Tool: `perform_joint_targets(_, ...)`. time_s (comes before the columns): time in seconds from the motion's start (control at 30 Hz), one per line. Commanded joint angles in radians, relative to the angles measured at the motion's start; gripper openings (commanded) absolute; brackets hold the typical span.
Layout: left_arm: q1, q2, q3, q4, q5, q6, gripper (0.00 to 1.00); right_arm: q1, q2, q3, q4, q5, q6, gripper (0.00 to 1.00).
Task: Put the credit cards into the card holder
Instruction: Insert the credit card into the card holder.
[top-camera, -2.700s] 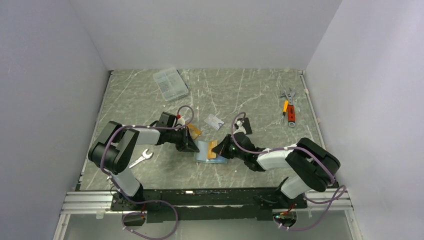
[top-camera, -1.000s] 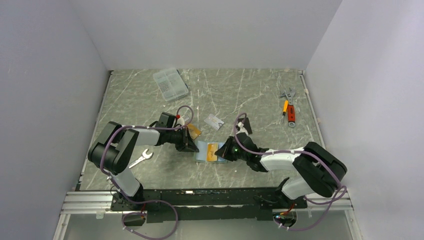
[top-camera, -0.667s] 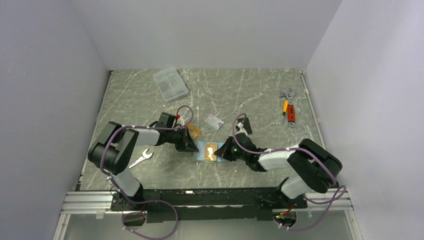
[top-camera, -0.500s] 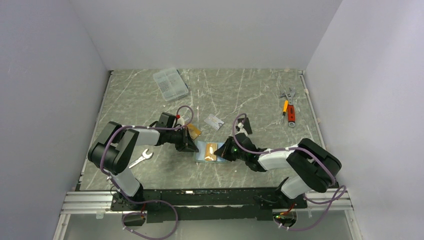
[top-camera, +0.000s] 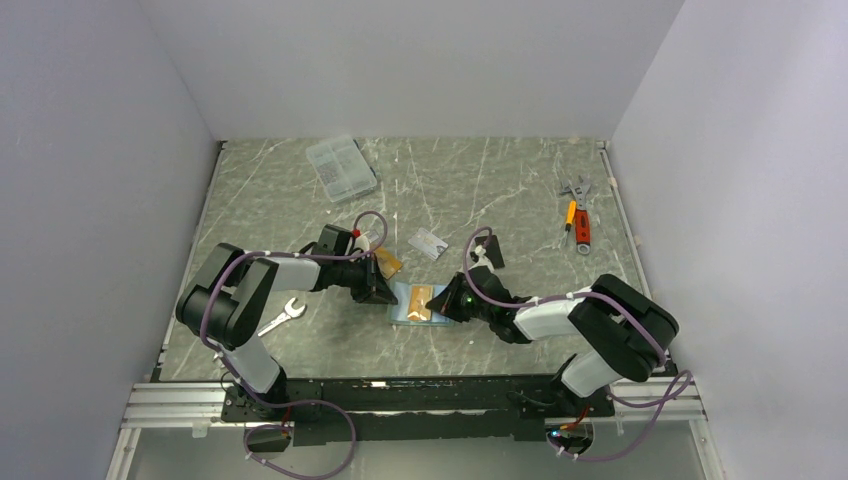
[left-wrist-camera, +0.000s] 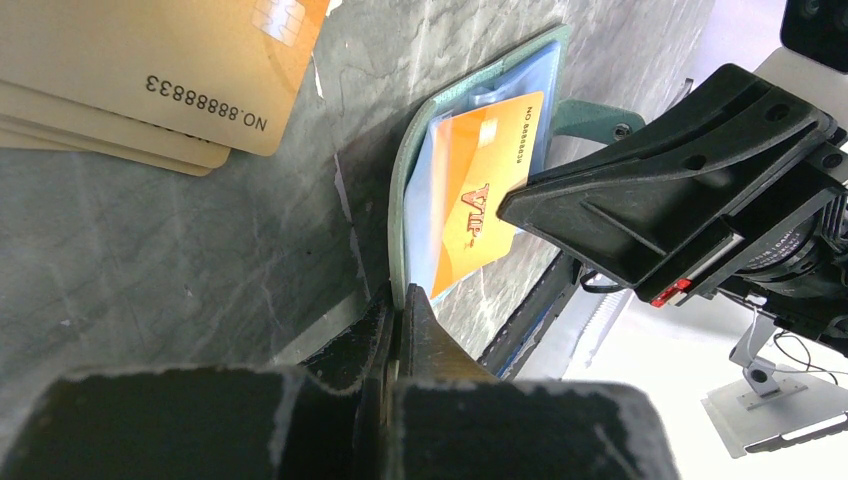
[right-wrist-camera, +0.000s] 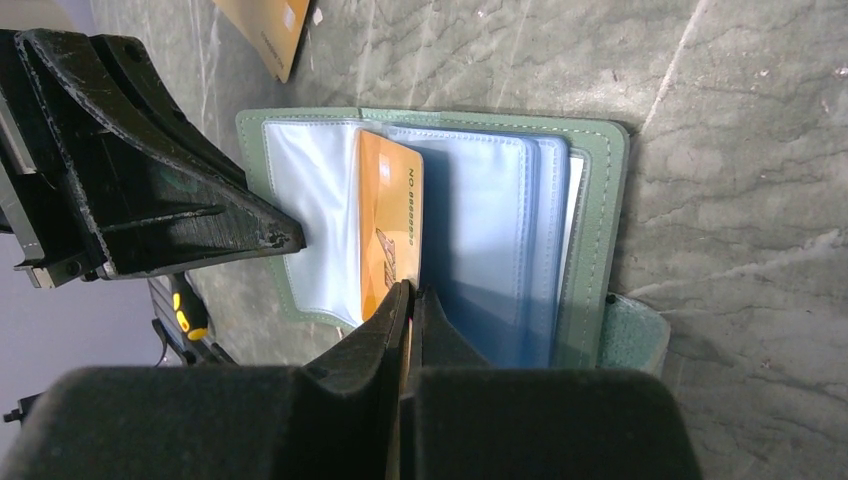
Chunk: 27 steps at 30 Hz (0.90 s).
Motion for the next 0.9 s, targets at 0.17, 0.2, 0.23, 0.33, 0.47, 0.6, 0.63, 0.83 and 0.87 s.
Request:
perform_joint_targets(0.17, -0.022, -0.024, 0.024, -0.005, 0.026, -0.001, 0.00, 0.012, -0.027, -0.080, -0.079, 0.089, 0.011, 0.00)
perform_joint_targets(0.2, -0.022, -0.024, 0.025, -0.005, 0.028, -0.002, 0.00, 0.014, -0.035, -0.089, -0.075, 0.103, 0.020, 0.00)
perform_joint_targets(0.23, -0.022, -0.022, 0.025, -0.005, 0.030, -0.003, 0.00, 0.014, -0.044, -0.093, -0.068, 0.116, 0.028, 0.00)
perform_joint_targets(0.33, -0.022, -0.022, 0.025, -0.010, 0.027, 0.001, 0.00, 0.013, -0.048, -0.083, -0.088, 0.158, 0.050, 0.00)
perform_joint_targets(0.47, -0.022, -0.024, 0.026, -0.015, 0.026, 0.003, 0.00, 0.014, -0.064, -0.078, -0.107, 0.201, 0.066, 0.00)
perform_joint_targets(0.6, -0.022, -0.020, 0.026, -0.013, 0.028, 0.002, 0.00, 0.017, -0.094, -0.084, -0.114, 0.238, 0.076, 0.00)
perform_joint_targets(0.63, -0.022, -0.018, 0.027, -0.012, 0.029, 0.001, 0.00, 0.018, -0.092, -0.080, -0.117, 0.241, 0.073, 0.00)
perform_joint_targets(0.83, -0.021, -0.018, 0.026, -0.009, 0.029, -0.002, 0.00, 0.056, -0.072, -0.050, -0.121, 0.256, 0.057, 0.00)
perform_joint_targets(0.87, -0.023, -0.018, 0.026, -0.009, 0.031, -0.003, 0.00, 0.061, -0.062, -0.045, -0.117, 0.250, 0.052, 0.00)
